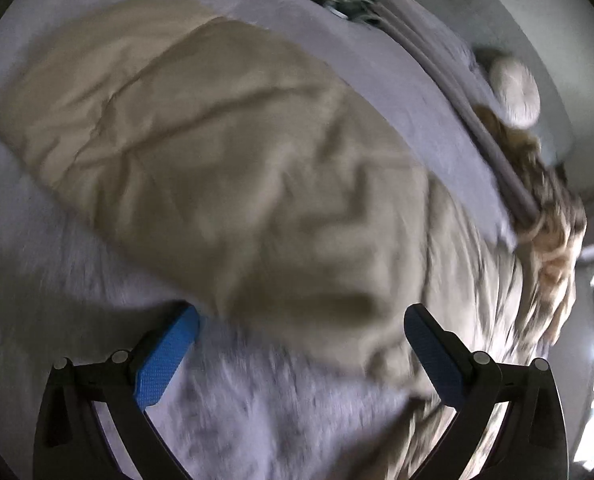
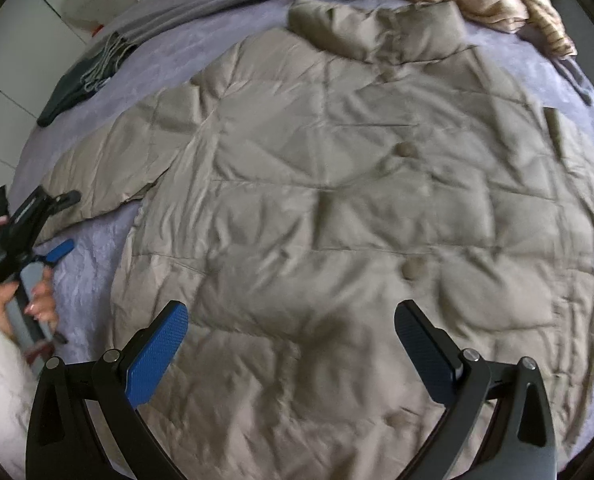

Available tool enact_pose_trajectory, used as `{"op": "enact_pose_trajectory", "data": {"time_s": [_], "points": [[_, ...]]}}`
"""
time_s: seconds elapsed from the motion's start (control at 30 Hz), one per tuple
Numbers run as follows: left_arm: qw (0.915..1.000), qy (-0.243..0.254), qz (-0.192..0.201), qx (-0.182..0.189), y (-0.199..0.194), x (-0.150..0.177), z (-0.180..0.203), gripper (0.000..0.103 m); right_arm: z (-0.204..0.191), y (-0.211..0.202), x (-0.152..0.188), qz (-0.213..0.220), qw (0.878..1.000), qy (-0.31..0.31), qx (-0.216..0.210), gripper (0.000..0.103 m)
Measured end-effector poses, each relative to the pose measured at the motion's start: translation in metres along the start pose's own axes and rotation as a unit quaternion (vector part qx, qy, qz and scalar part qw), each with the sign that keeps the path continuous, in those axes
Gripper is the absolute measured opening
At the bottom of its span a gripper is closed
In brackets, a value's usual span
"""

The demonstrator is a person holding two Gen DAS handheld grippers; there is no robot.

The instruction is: Fold large clothes

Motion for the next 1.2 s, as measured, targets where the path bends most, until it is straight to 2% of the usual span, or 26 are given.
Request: {"op": "enact_pose_trajectory", "data": {"time_s": [0.07, 0.17, 0.2, 0.23, 0.27, 0.3, 0.33, 0.37, 0.5, 0.57, 0.6, 0.63, 0.77, 0.9, 1.03, 1.1, 1.17, 1.2], "points": [[0.9997, -0.009, 0.016, 0.012, -0.002, -0.016, -0.004, 0.103, -0.009, 0.005, -0.004, 0.004, 1.000, -0.004, -0.007, 0.103], [0.9985, -0.003, 0.055, -0.002, -0.011, -0.042, -0.002, 0.102, -0.019, 0.018, -0.015, 0.008, 1.000, -0.006, -0.016, 0.103], [0.9979, -0.003, 0.064, -0.008, -0.013, -0.049, -0.002, 0.097, -0.021, 0.022, -0.020, 0.007, 1.000, -0.004, -0.018, 0.103], [0.9971, -0.003, 0.074, -0.018, -0.013, -0.058, -0.003, 0.074, -0.024, 0.026, -0.024, 0.006, 1.000, -0.002, -0.022, 0.103], [0.9967, -0.001, 0.075, -0.030, -0.013, -0.065, -0.004, 0.058, -0.026, 0.029, -0.029, 0.007, 1.000, 0.001, -0.027, 0.103], [0.9971, 0.009, 0.071, -0.028, -0.011, -0.071, -0.003, 0.022, -0.029, 0.030, -0.035, 0.011, 0.999, 0.002, -0.033, 0.103], [0.9976, 0.017, 0.066, -0.008, -0.013, -0.075, 0.000, 0.009, -0.031, 0.029, -0.040, 0.016, 0.999, 0.003, -0.038, 0.103], [0.9975, 0.020, 0.067, -0.003, -0.017, -0.077, 0.003, 0.009, -0.034, 0.028, -0.047, 0.022, 0.999, 0.002, -0.043, 0.103], [0.9864, 0.102, 0.121, -0.044, -0.055, -0.071, 0.035, 0.009, -0.049, 0.026, -0.076, 0.050, 0.997, 0.009, -0.061, 0.101], [0.9786, 0.141, 0.142, -0.047, -0.076, -0.067, 0.055, 0.009, -0.058, 0.029, -0.093, 0.064, 0.994, 0.014, -0.084, 0.074], [0.9731, 0.165, 0.153, -0.046, -0.087, -0.062, 0.068, 0.009, -0.064, 0.035, -0.102, 0.059, 0.993, 0.015, -0.098, 0.039], [0.9692, 0.181, 0.160, -0.046, -0.094, -0.058, 0.078, 0.009, -0.069, 0.044, -0.109, 0.049, 0.992, 0.021, -0.111, 0.020], [0.9527, 0.240, 0.181, -0.039, -0.119, -0.037, 0.119, 0.009, -0.088, 0.071, -0.128, 0.036, 0.984, 0.034, -0.174, 0.016], [0.9405, 0.290, 0.176, -0.017, -0.120, -0.007, 0.180, 0.009, -0.110, 0.107, -0.130, -0.003, 0.971, 0.038, -0.237, 0.015], [0.9289, 0.335, 0.157, -0.003, -0.100, 0.028, 0.237, 0.009, -0.117, 0.122, -0.126, -0.026, 0.968, 0.026, -0.249, 0.015], [0.9203, 0.363, 0.145, -0.002, -0.082, 0.052, 0.270, 0.009, -0.115, 0.118, -0.123, -0.040, 0.963, 0.015, -0.265, 0.015], [0.9130, 0.387, 0.130, 0.003, -0.066, 0.071, 0.293, 0.009, -0.103, 0.107, -0.116, -0.046, 0.960, 0.012, -0.277, 0.016], [0.9059, 0.406, 0.120, 0.005, -0.054, 0.087, 0.311, 0.009, -0.088, 0.097, -0.112, -0.041, 0.960, 0.016, -0.278, 0.016]]}}
Point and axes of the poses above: each gripper's, at about its wrist camera, not at the fingertips, and y roughly the way its jaws point, z to its right, x to its underside, the point moved 9 cm from there along y, roughly the way its jaws point, and after that the axes turned 10 degrees about -z, right-handed, at the moved point
